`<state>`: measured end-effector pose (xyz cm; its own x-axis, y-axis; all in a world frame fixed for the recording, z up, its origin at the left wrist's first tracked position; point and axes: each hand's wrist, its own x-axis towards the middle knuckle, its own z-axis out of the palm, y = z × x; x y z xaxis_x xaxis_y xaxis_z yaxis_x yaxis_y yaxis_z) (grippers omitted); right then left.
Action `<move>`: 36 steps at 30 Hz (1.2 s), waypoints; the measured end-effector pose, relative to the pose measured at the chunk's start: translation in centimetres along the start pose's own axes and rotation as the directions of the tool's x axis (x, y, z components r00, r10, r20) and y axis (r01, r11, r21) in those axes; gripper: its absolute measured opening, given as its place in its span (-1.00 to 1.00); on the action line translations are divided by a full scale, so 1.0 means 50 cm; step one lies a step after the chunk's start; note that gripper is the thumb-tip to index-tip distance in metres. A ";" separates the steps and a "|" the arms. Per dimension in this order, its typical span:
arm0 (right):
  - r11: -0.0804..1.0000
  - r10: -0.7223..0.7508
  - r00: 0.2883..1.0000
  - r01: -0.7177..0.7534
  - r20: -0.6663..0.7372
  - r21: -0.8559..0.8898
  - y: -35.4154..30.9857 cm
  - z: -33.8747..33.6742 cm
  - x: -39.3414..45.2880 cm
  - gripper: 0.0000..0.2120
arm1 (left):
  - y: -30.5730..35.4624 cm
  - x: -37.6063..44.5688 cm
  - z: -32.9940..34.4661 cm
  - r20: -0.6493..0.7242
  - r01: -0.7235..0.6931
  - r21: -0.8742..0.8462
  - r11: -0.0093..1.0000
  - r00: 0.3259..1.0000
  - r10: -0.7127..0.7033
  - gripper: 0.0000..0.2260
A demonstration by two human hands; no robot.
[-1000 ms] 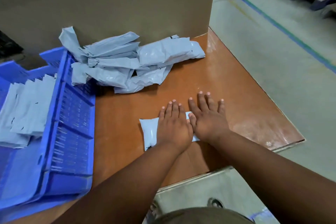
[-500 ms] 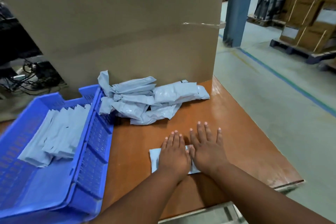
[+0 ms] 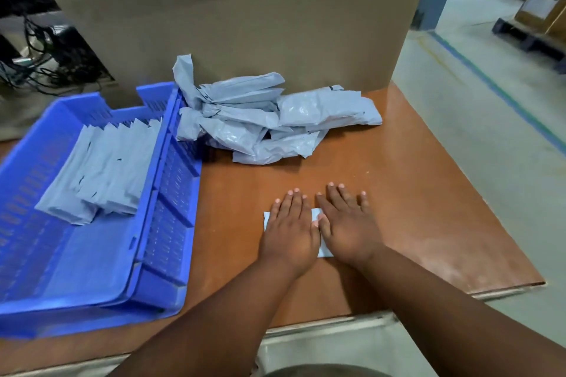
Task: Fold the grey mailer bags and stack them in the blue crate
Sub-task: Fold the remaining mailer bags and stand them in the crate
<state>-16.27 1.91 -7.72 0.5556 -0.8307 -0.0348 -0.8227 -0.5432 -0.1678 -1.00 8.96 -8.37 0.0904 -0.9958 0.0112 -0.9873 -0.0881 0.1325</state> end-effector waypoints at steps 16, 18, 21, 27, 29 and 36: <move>0.999 -0.037 0.997 0.038 0.071 -0.017 0.015 -0.014 -0.001 -0.36 | -0.040 -0.018 -0.031 0.082 -0.059 0.018 0.998 0.995 0.057 -0.35; 0.995 -0.100 0.994 0.100 0.039 0.019 0.026 -0.024 -0.020 -0.35 | -0.052 -0.047 -0.046 0.092 -0.012 0.036 0.999 0.996 0.009 -0.33; 0.973 -0.229 0.969 0.227 -0.089 -0.030 0.021 -0.037 -0.077 -0.40 | -0.066 -0.104 -0.051 0.041 -0.009 0.020 1.000 0.999 0.008 -0.32; 0.951 -0.300 0.953 0.296 -0.043 -0.091 -0.048 0.000 -0.111 -0.39 | -0.087 -0.171 -0.016 0.034 -0.067 0.023 0.997 0.997 0.066 -0.37; 0.959 -0.275 0.961 0.274 -0.012 -0.068 -0.050 0.012 -0.109 -0.40 | -0.088 -0.164 -0.017 0.081 -0.062 0.039 0.997 0.995 0.058 -0.35; 0.955 -0.290 0.954 0.293 0.073 -0.037 -0.038 0.014 -0.091 -0.36 | -0.086 -0.163 -0.013 0.083 -0.062 0.056 0.996 0.995 0.058 -0.33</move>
<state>-17.16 6.81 -7.92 0.7775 -0.6263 -0.0563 -0.6275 -0.7669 -0.1343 2.61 17.48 -8.38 0.0221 -0.9978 -0.0630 -0.9968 -0.0269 0.0757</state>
